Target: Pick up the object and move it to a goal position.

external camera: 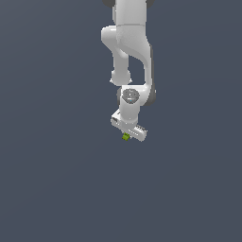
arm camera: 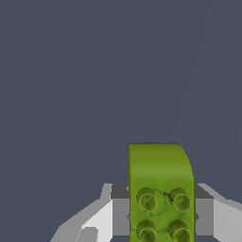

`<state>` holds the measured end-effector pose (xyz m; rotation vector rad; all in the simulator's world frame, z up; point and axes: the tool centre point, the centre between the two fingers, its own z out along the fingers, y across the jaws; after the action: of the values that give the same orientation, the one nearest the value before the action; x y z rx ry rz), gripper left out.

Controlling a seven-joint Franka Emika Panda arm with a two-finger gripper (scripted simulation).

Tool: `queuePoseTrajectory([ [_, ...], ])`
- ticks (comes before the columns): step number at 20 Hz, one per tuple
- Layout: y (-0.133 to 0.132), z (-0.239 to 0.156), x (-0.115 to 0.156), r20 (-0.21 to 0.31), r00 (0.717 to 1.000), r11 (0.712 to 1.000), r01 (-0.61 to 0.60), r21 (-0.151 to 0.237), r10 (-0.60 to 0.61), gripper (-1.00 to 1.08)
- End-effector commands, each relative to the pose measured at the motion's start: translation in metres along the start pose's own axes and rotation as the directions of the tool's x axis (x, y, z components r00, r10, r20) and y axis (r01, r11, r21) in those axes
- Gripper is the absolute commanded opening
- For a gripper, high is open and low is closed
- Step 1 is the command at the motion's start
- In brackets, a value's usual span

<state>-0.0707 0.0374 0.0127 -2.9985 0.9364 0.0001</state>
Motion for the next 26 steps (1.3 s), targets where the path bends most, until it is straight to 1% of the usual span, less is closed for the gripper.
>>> queuePoseTrajectory([
  [1,0.0,0.0,0.0,0.0,1.0,1.0,0.0,0.0,0.0,-1.0],
  [9,0.001,-0.002,0.001,0.0,1.0,1.0,0.0,0.0,0.0,-1.0],
  [14,0.008,-0.015,0.004,0.0,1.0,1.0,0.0,0.0,0.0,-1.0],
  [20,0.026,-0.046,0.011,0.0,1.0,1.0,0.0,0.001,0.0,-1.0],
  [26,0.053,-0.095,0.023,0.001,1.0,1.0,-0.001,0.001,0.001,-1.0],
])
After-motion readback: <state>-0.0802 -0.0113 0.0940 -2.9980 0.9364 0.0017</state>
